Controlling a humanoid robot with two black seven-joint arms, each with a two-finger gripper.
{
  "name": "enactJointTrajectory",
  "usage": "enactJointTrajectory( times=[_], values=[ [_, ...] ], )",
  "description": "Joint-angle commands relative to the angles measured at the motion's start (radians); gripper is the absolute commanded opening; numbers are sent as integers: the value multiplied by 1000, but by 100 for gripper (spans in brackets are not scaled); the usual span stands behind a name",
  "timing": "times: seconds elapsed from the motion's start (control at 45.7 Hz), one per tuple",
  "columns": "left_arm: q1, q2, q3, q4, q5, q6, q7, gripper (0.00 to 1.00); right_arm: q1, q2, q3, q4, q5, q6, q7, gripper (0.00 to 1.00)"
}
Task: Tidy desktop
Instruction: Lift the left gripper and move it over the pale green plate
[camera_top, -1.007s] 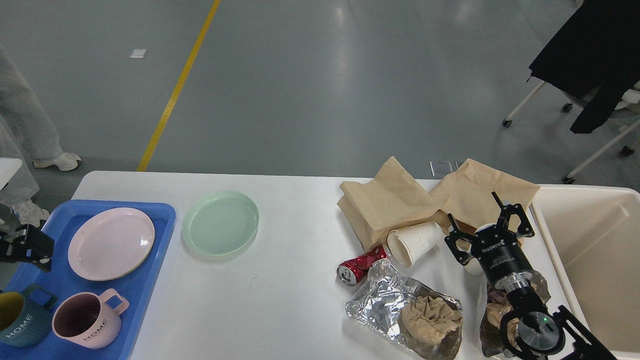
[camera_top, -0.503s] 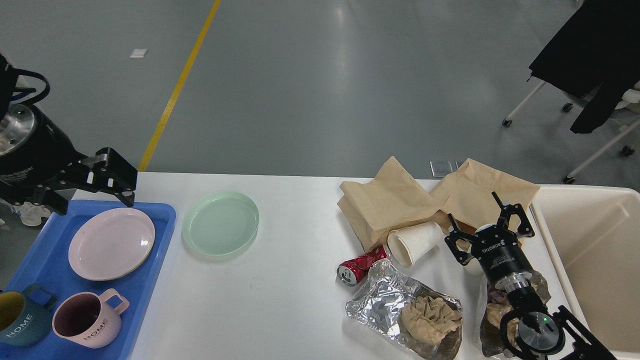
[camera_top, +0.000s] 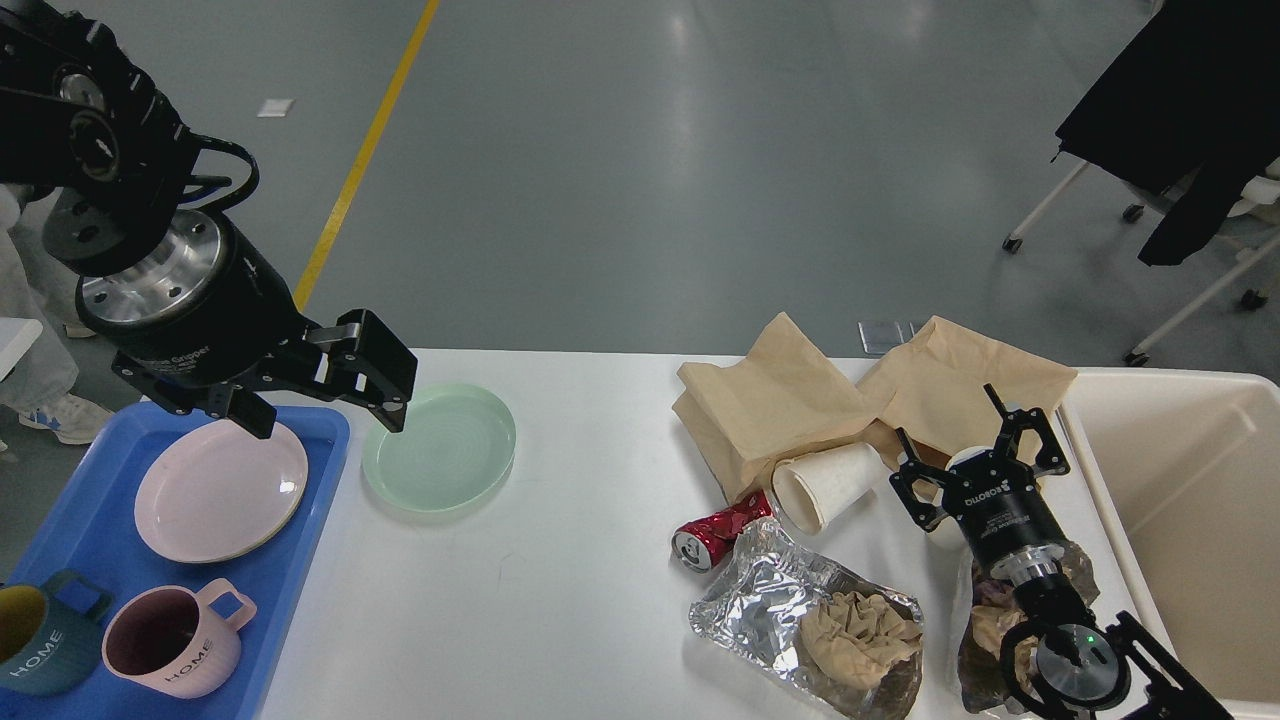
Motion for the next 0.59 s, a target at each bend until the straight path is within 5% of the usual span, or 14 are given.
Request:
enactJointTrajectory(
  times=[0.0, 0.241, 0.569],
  values=[
    [99, -17, -2, 39, 0, 15, -4, 96, -2, 0, 0, 2, -2, 0, 0, 100],
    [514, -31, -45, 381, -100, 68, -4, 96, -2, 0, 0, 2, 0, 0, 0, 100],
    [930, -20, -116, 660, -393, 317, 35, 94, -2, 0, 0, 2, 0, 0, 0, 100]
  ],
)
